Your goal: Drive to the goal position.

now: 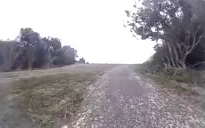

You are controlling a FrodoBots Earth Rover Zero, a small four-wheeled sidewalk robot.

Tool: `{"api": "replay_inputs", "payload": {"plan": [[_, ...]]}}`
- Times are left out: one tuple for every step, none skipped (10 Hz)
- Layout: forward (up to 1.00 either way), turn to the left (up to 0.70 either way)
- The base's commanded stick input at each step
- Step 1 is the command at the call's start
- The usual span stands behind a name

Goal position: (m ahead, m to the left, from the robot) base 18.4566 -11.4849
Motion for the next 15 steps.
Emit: {"api": "replay_inputs", "payload": {"plan": [[0.0, 0.0], [0.0, 0.0], [0.0, 0.0], [0.0, 0.0], [0.0, 0.0], [0.0, -0.6], [0.0, -0.6], [0.0, -0.6], [0.0, -0.6], [0.0, -0.6], [0.0, -0.6], [0.0, -0.6], [0.0, -0.6], [0.0, -0.6], [0.0, -0.6]]}}
